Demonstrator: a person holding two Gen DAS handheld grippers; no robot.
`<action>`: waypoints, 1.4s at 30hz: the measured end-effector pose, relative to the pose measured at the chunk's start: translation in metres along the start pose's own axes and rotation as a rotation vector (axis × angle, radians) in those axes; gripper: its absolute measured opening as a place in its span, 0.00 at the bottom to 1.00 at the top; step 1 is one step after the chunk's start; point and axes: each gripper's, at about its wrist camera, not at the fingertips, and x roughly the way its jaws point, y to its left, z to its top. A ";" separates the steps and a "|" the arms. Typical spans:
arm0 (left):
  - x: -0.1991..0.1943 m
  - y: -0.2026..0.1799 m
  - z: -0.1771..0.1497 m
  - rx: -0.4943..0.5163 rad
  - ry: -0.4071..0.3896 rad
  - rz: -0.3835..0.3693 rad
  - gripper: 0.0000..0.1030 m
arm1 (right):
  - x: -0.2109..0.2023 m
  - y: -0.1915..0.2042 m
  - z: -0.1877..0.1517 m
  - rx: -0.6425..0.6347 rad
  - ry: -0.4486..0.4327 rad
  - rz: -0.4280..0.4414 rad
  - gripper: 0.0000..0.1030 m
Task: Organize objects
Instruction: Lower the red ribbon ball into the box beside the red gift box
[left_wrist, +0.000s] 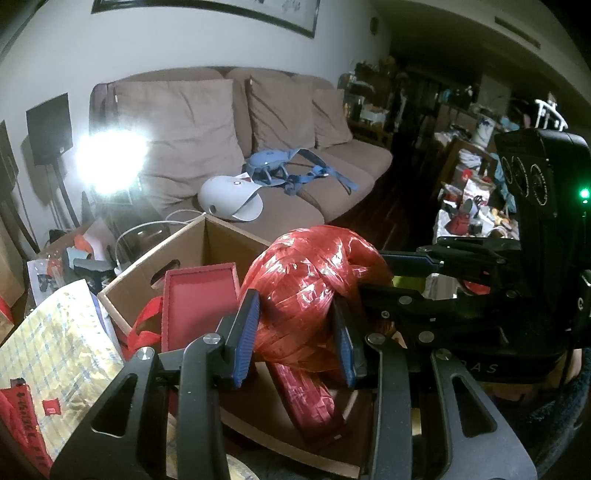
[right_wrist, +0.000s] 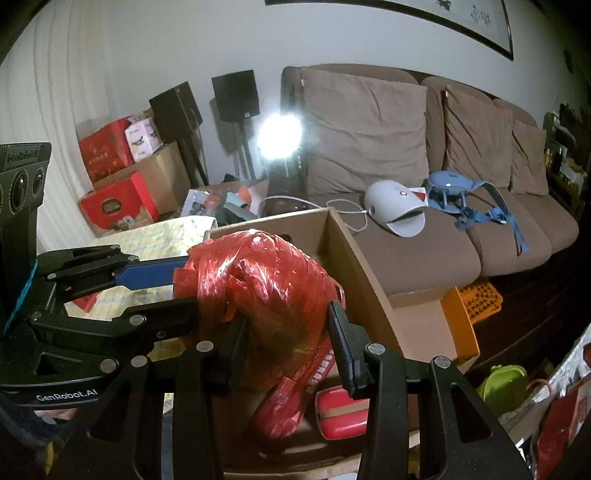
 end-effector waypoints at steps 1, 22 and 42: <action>0.001 0.000 0.000 -0.002 0.001 -0.002 0.34 | 0.001 0.000 0.000 0.000 0.002 -0.001 0.40; 0.009 0.005 -0.005 -0.009 0.018 -0.012 0.34 | 0.013 -0.001 -0.002 -0.003 0.032 -0.005 0.40; 0.028 0.013 -0.008 -0.029 0.061 -0.036 0.34 | 0.027 -0.007 -0.009 0.007 0.077 -0.010 0.40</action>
